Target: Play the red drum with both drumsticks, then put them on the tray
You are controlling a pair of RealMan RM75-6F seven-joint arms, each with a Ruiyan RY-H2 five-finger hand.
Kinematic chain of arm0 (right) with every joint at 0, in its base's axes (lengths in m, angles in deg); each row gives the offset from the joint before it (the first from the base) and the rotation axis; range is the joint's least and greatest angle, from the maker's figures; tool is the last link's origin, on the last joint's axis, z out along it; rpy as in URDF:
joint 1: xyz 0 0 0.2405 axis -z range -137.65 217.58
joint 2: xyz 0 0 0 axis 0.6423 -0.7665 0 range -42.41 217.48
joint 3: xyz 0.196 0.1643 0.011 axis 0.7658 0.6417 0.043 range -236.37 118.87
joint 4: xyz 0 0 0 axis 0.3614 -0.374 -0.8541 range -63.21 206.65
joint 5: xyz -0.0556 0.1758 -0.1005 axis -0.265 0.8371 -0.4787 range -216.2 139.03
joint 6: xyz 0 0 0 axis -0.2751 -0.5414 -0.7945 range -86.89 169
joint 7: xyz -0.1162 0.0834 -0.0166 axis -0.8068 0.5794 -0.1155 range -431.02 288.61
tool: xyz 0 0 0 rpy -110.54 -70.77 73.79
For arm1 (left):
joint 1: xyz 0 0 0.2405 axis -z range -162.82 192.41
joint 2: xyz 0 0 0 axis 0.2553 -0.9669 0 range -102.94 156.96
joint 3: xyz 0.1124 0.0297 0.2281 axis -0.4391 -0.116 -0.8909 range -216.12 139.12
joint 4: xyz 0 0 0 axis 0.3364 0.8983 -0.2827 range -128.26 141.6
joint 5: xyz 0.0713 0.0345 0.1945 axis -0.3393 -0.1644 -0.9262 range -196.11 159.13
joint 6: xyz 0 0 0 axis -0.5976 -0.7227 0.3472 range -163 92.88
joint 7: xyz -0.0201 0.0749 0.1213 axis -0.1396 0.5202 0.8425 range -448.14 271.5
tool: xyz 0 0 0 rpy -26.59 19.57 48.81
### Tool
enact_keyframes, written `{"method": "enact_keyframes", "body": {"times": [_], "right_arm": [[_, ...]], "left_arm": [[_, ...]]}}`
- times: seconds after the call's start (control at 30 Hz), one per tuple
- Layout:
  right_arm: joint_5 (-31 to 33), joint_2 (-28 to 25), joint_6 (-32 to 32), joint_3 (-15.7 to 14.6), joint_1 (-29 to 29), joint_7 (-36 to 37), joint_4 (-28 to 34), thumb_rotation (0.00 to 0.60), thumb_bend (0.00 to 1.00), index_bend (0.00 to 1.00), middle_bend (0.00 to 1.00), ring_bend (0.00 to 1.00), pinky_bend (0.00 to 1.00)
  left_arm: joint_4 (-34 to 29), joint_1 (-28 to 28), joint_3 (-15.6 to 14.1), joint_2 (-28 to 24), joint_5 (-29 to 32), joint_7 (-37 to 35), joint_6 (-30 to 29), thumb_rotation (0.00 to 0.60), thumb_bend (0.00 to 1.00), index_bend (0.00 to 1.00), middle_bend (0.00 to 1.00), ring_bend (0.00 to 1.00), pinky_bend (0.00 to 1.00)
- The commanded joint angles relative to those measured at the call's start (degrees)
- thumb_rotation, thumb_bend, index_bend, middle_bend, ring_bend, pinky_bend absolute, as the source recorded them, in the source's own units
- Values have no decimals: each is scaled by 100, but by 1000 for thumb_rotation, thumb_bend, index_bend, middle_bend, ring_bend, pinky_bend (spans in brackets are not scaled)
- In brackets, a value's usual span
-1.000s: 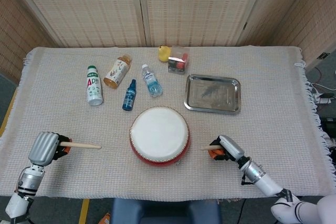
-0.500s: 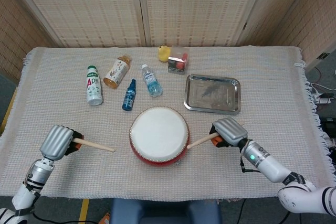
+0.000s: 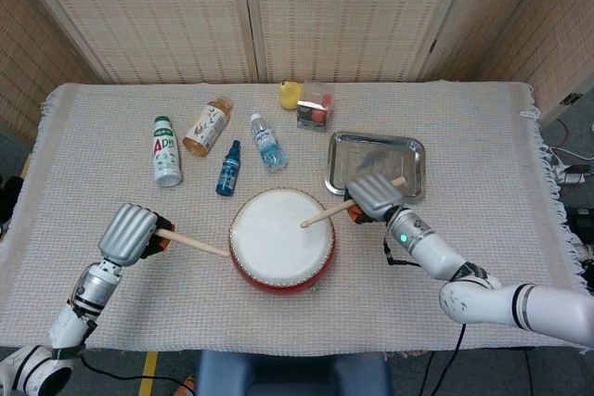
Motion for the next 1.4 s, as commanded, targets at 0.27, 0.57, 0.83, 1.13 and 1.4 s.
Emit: {"method": "enact_keyframes", "body": {"times": [0.27, 0.57, 0.83, 1.13, 1.4], "right_arm": [[1030, 762, -486, -671, -638, -1851, -621, 600, 1000, 1000, 981, 1000, 1000], [250, 156, -945, 46, -224, -703, 267, 600, 1000, 1000, 981, 1000, 1000], [110, 153, -682, 0, -172, -590, 120, 600, 1000, 1000, 981, 1000, 1000], [750, 606, -553, -538, -398, -1572, -437, 600, 1000, 1000, 981, 1000, 1000], [12, 16, -1029, 174, -84, -592, 438, 600, 1000, 1000, 981, 1000, 1000]], "left_arm": [[-125, 541, 324, 258, 659, 974, 682, 600, 534, 1000, 1000, 1000, 1000], [489, 806, 241, 1069, 1190, 2267, 863, 600, 534, 1000, 1000, 1000, 1000], [198, 727, 351, 1029, 1350, 2504, 496, 600, 534, 1000, 1000, 1000, 1000], [-540, 643, 552, 441, 1367, 1891, 333, 600, 534, 1000, 1000, 1000, 1000], [239, 935, 248, 1188, 1600, 2456, 773, 600, 534, 1000, 1000, 1000, 1000]]}}
